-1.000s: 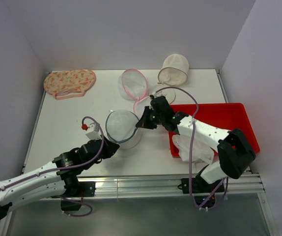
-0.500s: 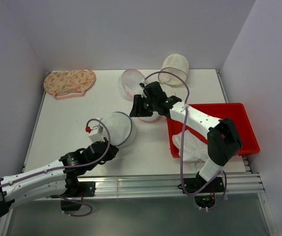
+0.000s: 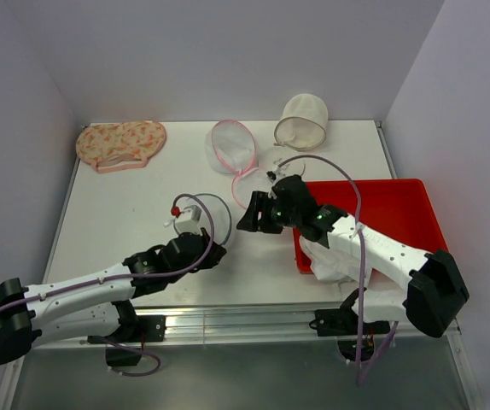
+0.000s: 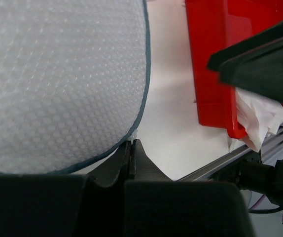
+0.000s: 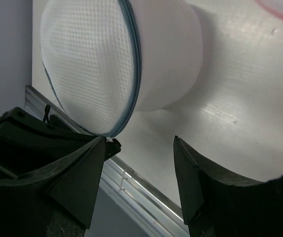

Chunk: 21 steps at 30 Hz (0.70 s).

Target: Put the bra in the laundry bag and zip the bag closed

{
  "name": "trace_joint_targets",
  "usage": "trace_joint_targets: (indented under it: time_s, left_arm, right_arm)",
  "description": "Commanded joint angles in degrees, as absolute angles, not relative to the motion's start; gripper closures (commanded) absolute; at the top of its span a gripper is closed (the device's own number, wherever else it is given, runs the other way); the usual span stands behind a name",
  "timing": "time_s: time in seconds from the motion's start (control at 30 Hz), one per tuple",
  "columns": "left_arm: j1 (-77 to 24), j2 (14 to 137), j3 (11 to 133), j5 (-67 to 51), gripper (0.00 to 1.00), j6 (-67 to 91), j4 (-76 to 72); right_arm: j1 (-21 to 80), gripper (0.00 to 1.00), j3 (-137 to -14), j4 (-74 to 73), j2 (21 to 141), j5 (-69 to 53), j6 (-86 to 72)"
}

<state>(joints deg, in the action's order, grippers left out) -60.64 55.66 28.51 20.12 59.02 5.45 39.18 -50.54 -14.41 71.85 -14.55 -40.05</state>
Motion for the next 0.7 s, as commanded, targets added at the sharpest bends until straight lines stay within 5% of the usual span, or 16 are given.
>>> trace_joint_targets:
  time_s: [0.0, 0.4, 0.5, 0.67]
  left_arm:
    - [-60.82, 57.30, 32.08, 17.58, 1.00, 56.61, 1.32]
    - [-60.12, 60.64, 33.58, 15.03, 1.00, 56.25, 0.53]
    - [-60.03, 60.64, 33.75, 14.77, 1.00, 56.08, 0.53]
    - [-60.03, 58.19, 33.05, 15.55, 1.00, 56.42, 2.98]
  right_arm:
    - [41.48, 0.35, -47.47, -7.05, 71.45, -12.84, -46.22]
    - [44.64, 0.36, -40.25, 9.83, 77.42, -12.48, -61.69]
    - [45.35, 0.47, -40.08, 11.16, 78.92, -12.39, -63.10]
    - [43.86, 0.85, -43.23, 6.60, 80.24, -10.99, -58.81]
